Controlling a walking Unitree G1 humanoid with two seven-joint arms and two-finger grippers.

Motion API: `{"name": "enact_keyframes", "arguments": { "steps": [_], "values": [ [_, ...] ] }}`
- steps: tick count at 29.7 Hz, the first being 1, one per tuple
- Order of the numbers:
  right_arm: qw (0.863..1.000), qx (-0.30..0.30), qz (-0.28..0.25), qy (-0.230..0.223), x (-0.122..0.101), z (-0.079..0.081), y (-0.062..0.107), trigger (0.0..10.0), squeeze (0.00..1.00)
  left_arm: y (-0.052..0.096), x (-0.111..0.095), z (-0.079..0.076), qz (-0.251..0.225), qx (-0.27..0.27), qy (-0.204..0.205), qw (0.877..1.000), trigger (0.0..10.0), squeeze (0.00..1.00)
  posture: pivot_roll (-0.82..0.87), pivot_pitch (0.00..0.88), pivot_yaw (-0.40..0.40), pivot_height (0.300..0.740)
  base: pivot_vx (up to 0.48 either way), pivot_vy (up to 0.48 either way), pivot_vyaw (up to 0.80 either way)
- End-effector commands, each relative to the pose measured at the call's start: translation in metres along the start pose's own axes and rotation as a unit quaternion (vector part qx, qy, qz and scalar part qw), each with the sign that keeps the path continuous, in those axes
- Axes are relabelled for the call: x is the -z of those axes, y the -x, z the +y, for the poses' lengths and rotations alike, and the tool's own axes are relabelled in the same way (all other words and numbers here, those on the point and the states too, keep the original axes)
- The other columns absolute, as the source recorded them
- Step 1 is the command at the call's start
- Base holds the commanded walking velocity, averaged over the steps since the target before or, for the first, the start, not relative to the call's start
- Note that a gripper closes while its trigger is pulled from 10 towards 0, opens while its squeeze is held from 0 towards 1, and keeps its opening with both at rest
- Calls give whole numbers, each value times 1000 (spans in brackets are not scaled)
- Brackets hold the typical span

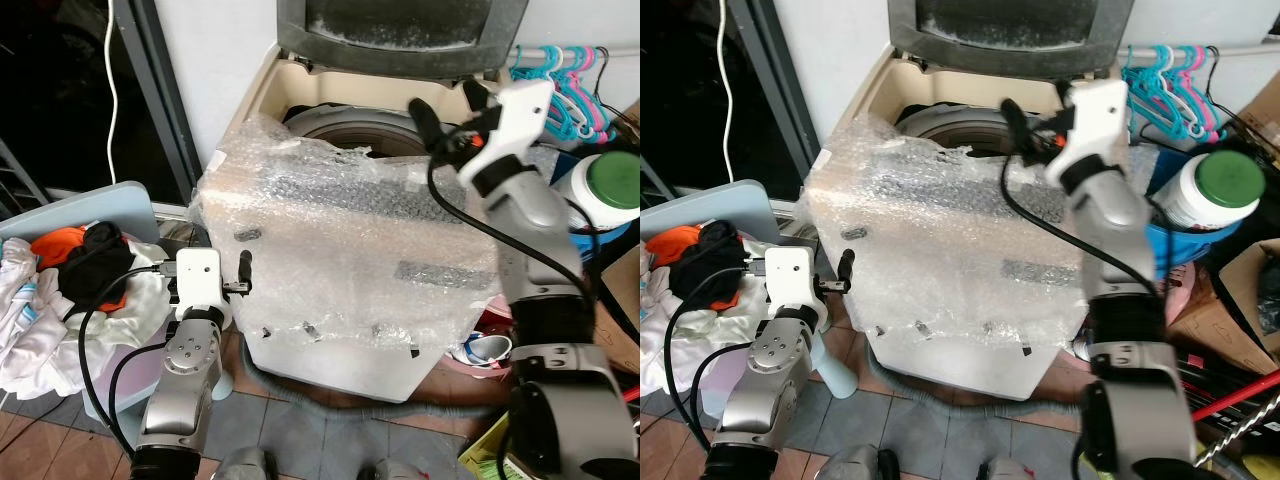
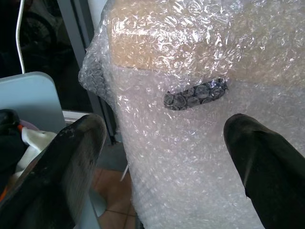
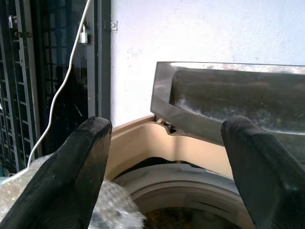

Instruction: Clothes washing

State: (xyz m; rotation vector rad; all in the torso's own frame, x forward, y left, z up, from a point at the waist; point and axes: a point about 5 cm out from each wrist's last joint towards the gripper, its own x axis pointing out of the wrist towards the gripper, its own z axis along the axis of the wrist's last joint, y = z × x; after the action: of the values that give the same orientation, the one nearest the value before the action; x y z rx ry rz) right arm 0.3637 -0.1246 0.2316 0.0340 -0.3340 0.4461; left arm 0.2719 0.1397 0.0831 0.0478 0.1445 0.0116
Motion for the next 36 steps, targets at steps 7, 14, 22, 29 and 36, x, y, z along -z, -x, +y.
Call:
{"name": "enact_keyframes", "arguments": {
  "steps": [7,14,22,29,36],
  "values": [
    [992,-58,78,-81,31,55,-16,10000,0,4,-2,3,-2,-7,-6,1000,10000,0,-3,0,0,740,0,0,0],
    [965,16,231,-121,83,33,6,10000,0,5,-1,4,1,-9,-2,1000,10000,0,-12,0,-6,740,0,0,0],
    [956,134,228,-128,84,-6,14,10000,0,2,-2,2,2,-5,-3,1000,10000,0,-16,0,1,740,0,0,0],
    [974,53,148,-166,60,-3,12,10000,0,1,-4,4,-5,-8,-5,1000,10000,0,-14,0,13,740,0,0,0],
    [969,-175,133,-115,38,25,42,10000,0,-2,-11,6,-14,-5,-9,1000,10000,0,-33,0,36,740,0,0,0]
  ]
}}
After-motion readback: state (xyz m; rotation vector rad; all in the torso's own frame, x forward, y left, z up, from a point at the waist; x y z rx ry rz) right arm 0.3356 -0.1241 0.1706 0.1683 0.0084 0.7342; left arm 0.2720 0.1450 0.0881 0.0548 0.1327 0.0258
